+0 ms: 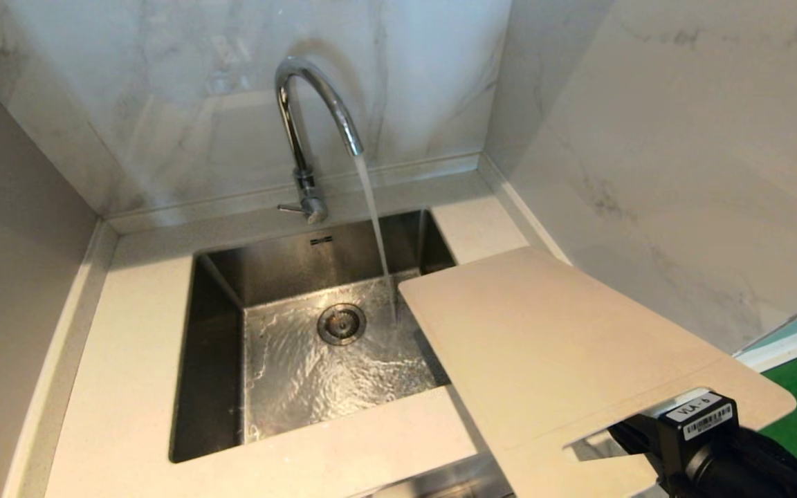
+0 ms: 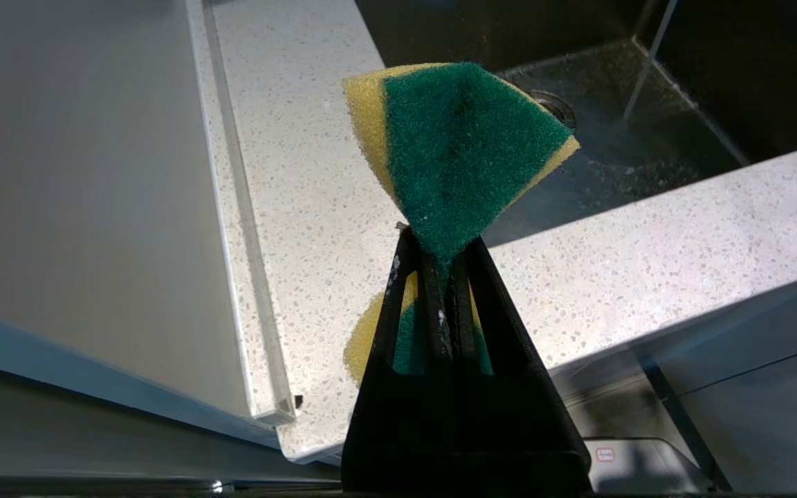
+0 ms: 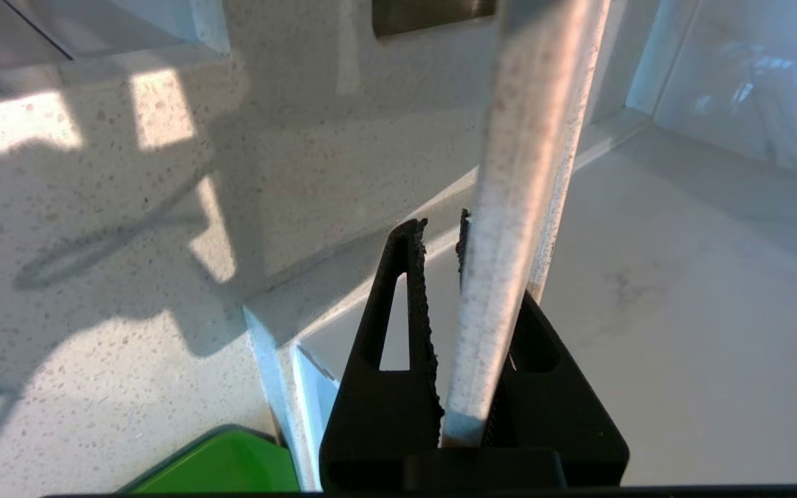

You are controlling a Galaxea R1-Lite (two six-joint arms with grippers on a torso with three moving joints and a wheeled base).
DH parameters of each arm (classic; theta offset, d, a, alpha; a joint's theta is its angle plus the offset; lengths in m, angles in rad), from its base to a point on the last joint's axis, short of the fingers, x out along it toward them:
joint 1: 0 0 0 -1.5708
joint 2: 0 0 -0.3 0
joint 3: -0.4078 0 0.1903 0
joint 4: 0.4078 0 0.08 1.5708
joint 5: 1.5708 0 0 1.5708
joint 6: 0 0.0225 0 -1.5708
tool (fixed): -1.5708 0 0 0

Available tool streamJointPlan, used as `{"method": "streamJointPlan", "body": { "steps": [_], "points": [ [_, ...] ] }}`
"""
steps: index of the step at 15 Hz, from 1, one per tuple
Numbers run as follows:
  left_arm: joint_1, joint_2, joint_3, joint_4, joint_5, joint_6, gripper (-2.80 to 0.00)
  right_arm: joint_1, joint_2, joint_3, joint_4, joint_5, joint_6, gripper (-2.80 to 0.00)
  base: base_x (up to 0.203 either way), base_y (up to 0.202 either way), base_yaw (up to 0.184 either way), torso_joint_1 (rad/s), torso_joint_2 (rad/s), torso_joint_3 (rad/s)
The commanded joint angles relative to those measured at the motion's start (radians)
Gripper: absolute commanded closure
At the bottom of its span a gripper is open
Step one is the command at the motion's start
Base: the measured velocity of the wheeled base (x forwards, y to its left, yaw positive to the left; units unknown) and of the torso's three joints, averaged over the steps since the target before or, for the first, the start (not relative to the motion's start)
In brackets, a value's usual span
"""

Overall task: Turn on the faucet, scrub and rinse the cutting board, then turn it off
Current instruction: Pick up the cutting board

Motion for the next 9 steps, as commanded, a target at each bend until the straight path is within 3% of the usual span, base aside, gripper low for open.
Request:
{"method": "streamJointPlan", "body": {
  "steps": [1, 3, 9],
  "points": [
    [0.000, -0.001, 0.002, -0.001, 0.000, 0.000, 0.00, 0.001, 0.006, -0.003, -0.004, -0.005, -0.031, 0.00, 0.000, 0.000, 0.000, 0.000, 0.00, 0.000],
    [0.000, -0.001, 0.002, -0.001, 0.000, 0.000, 0.00, 0.000, 0.006, -0.003, -0.007, -0.007, -0.098, 0.00, 0.000, 0.000, 0.000, 0.000, 0.00, 0.000],
    [0.000, -0.001, 0.002, -0.001, 0.000, 0.000, 0.00, -0.001, 0.037, -0.049, -0.005, -0.006, -0.146, 0.00, 0.000, 0.000, 0.000, 0.000, 0.00, 0.000]
  ]
}}
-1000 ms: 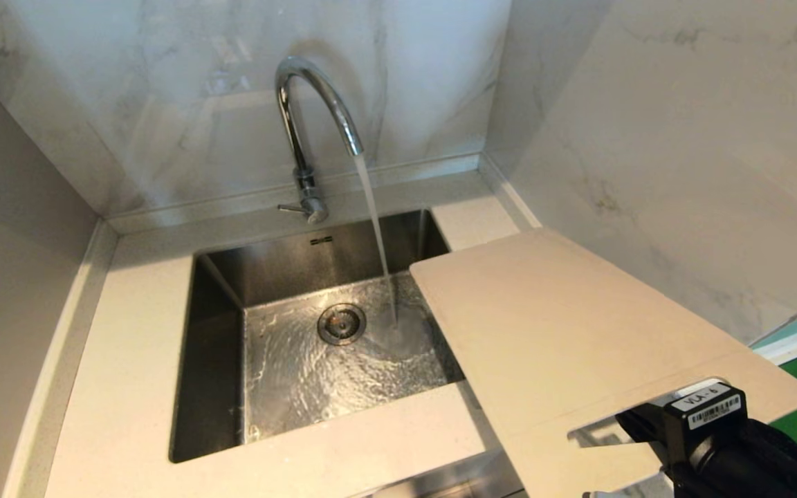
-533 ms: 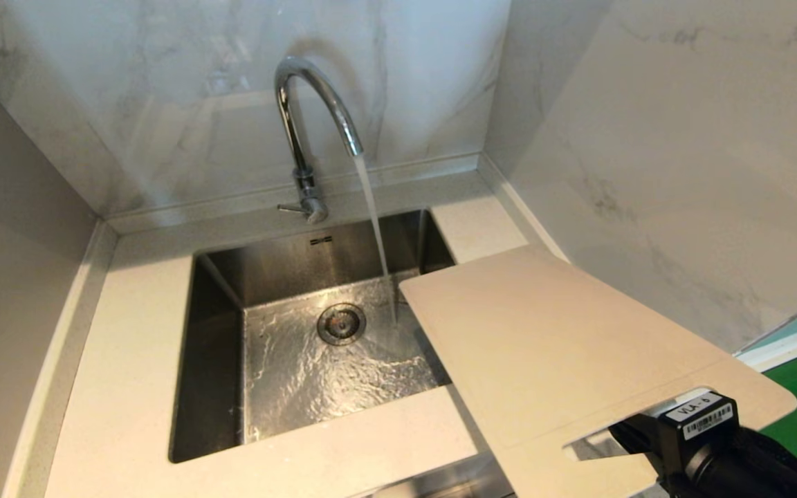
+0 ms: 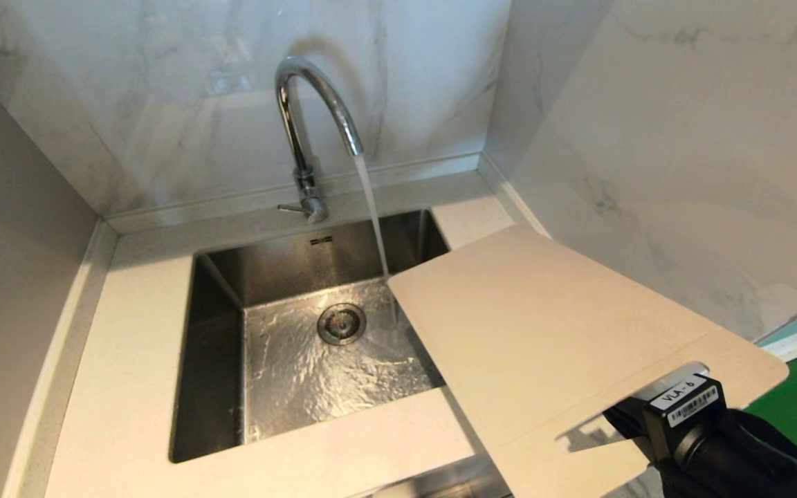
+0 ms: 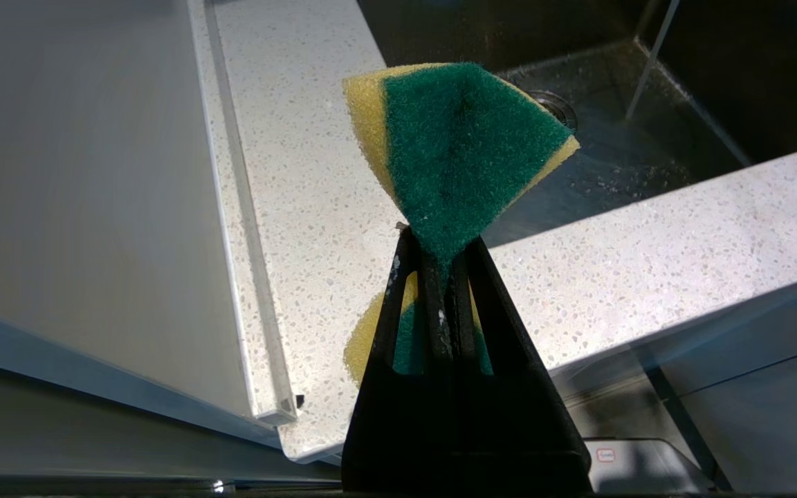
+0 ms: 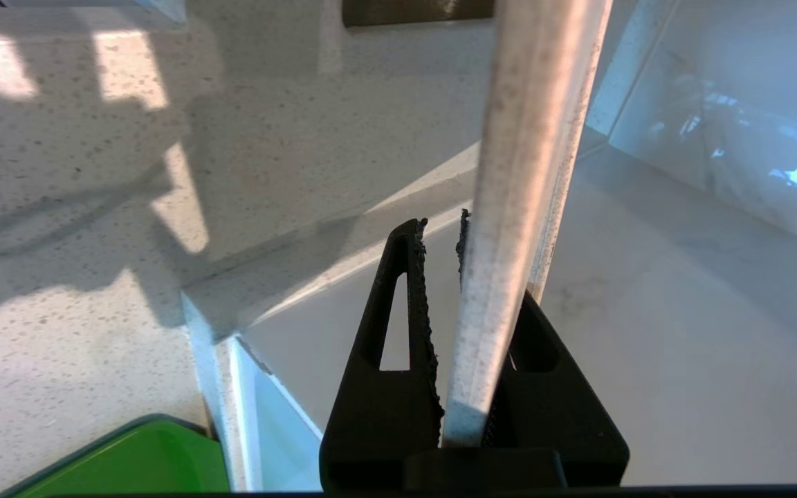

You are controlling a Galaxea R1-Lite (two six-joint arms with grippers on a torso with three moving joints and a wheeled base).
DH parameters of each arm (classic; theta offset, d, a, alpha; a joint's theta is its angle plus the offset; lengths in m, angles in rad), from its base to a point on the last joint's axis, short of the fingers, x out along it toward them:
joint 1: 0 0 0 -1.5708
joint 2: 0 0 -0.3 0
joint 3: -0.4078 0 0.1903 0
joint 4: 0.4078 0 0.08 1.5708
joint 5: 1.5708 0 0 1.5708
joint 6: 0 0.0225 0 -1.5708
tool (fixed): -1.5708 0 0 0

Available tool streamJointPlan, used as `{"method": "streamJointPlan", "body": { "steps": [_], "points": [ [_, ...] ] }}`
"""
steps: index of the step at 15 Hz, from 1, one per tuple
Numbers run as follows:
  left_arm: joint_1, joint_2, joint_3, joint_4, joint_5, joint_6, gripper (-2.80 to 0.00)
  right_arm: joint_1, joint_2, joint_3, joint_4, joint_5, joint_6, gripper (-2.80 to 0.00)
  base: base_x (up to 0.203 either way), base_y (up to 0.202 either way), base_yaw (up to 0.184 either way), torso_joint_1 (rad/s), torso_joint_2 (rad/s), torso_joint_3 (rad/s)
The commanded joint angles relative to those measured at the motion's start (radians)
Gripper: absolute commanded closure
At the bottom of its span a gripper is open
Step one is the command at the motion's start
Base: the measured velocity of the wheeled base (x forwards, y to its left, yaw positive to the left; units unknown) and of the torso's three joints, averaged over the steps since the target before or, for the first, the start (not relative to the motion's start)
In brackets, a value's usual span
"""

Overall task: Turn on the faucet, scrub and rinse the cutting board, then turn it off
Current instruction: Pick up the cutting board

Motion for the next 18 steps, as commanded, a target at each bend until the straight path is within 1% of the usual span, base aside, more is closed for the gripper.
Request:
{"method": "streamJointPlan", "body": {
  "steps": [1, 14, 18],
  "points": [
    [0.000, -0.001, 0.002, -0.001, 0.000, 0.000, 0.00, 0.000, 0.010, -0.002, -0.001, -0.003, -0.012, 0.00, 0.000, 0.000, 0.000, 0.000, 0.00, 0.000],
    [0.000, -0.001, 0.002, -0.001, 0.000, 0.000, 0.00, 0.002, 0.005, -0.001, -0.002, 0.008, -0.009, 0.00, 0.000, 0.000, 0.000, 0.000, 0.00, 0.000],
    [0.000, -0.001, 0.002, -0.001, 0.000, 0.000, 0.00, 0.002, -0.006, -0.004, -0.004, 0.022, -0.009, 0.00, 0.000, 0.000, 0.000, 0.000, 0.00, 0.000]
  ]
}}
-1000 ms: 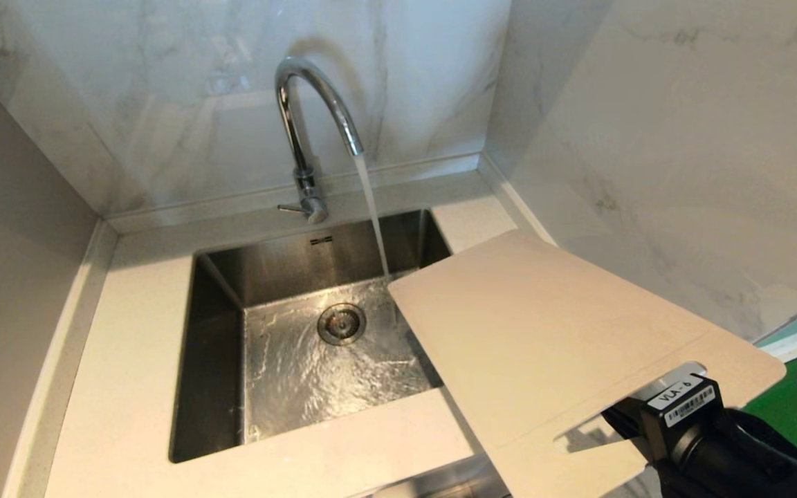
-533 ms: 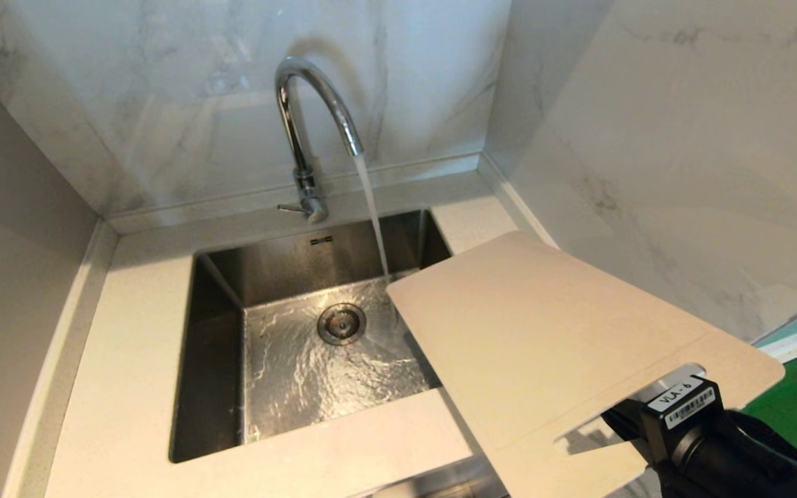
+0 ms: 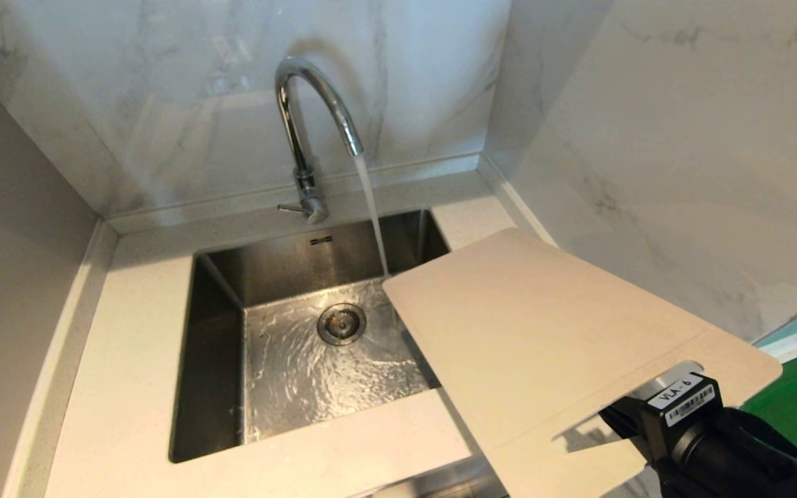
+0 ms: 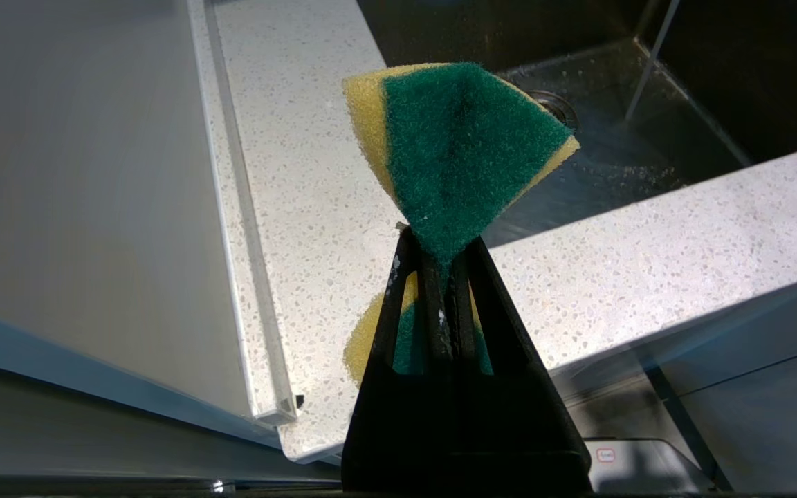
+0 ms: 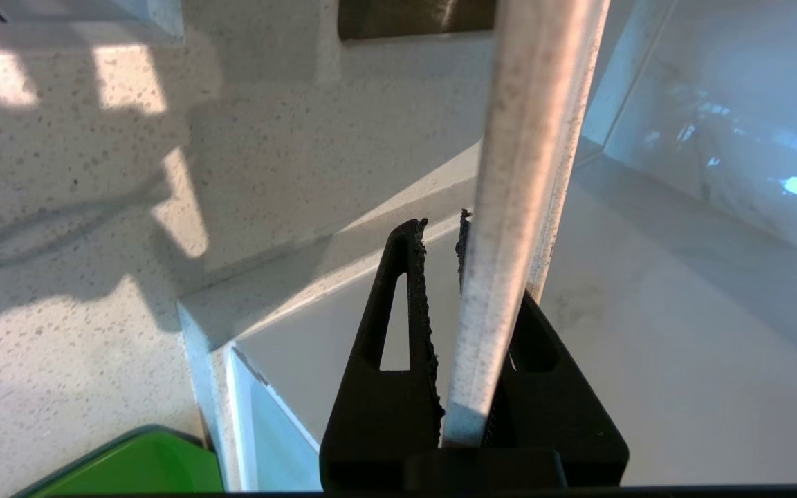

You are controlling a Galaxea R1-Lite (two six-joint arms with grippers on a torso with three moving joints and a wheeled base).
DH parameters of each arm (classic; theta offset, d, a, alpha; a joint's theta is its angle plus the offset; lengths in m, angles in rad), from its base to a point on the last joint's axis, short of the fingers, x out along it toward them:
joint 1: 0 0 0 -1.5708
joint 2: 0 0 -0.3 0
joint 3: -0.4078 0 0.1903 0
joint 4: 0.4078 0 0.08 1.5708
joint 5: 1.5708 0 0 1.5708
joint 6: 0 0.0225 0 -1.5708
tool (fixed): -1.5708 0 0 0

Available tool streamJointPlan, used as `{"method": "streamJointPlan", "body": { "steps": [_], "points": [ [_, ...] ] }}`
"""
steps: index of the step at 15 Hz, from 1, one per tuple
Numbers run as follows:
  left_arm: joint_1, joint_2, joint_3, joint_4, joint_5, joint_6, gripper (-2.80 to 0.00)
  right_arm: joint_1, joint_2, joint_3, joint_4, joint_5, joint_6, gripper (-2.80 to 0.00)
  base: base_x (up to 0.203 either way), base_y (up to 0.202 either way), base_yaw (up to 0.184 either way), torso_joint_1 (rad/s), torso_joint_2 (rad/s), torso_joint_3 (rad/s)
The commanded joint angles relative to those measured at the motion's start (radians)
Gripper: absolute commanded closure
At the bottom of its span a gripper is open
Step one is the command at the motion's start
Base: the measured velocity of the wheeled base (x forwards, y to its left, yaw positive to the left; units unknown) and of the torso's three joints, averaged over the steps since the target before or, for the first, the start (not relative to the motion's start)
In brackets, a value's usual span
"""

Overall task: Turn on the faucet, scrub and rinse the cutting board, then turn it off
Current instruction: Pick up the cutting board

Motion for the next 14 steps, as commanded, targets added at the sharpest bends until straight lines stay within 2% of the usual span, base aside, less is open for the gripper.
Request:
{"method": "streamJointPlan", "body": {
  "steps": [1, 14],
  "points": [
    [0.000, -0.001, 0.002, 0.000, 0.000, 0.000, 0.00, 0.000, -0.004, 0.000, -0.002, -0.001, -0.009, 0.00, 0.000, 0.000, 0.000, 0.000, 0.00, 0.000],
    [0.000, -0.001, 0.002, 0.001, 0.002, -0.002, 0.00, 0.000, -0.011, 0.006, -0.002, -0.001, -0.005, 0.00, 0.000, 0.000, 0.000, 0.000, 0.00, 0.000]
  ]
}}
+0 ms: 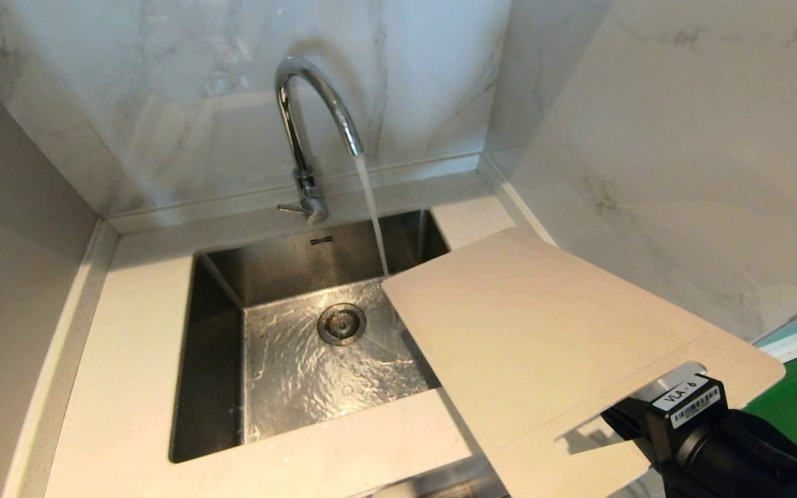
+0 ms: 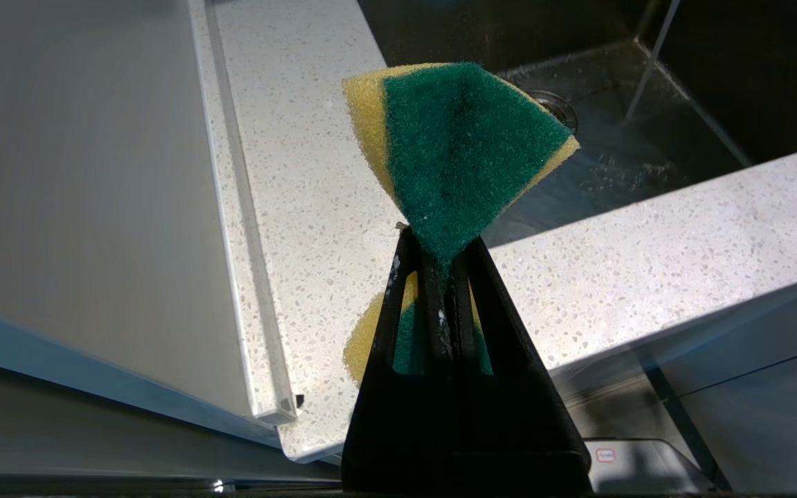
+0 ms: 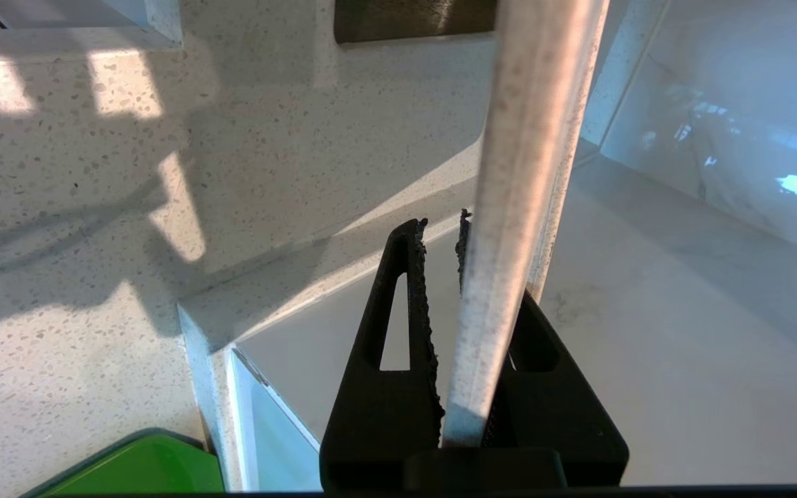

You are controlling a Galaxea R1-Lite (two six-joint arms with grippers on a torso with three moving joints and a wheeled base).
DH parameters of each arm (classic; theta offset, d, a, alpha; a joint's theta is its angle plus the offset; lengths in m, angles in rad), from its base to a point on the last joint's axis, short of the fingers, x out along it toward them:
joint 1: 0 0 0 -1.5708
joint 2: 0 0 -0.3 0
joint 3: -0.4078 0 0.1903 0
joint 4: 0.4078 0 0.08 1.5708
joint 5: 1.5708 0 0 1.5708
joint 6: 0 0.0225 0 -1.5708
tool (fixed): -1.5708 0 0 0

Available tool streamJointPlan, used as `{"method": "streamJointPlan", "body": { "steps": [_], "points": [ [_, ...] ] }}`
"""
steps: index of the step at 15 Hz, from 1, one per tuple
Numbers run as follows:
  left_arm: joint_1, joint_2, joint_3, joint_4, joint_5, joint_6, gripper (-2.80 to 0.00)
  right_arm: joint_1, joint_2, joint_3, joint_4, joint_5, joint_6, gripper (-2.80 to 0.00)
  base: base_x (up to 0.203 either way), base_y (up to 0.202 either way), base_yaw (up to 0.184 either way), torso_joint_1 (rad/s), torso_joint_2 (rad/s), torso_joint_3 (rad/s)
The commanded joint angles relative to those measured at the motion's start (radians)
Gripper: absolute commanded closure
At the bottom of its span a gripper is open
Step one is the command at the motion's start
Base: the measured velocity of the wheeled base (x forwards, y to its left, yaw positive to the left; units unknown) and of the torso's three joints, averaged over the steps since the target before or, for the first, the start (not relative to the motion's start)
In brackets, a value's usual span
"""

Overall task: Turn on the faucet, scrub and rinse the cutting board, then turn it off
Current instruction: Pick up the cutting board

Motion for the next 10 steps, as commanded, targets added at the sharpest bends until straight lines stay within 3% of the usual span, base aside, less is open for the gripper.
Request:
{"method": "streamJointPlan", "body": {
  "steps": [1, 10],
  "points": [
    [0.000, -0.001, 0.002, -0.001, 0.000, 0.000, 0.00, 0.000, 0.002, 0.001, -0.001, -0.002, -0.010, 0.00, 0.000, 0.000, 0.000, 0.000, 0.00, 0.000],
    [0.000, -0.001, 0.002, 0.000, 0.001, 0.000, 0.00, 0.000, 0.003, 0.008, 0.000, -0.003, -0.010, 0.00, 0.000, 0.000, 0.000, 0.000, 0.00, 0.000]
  ]
}}
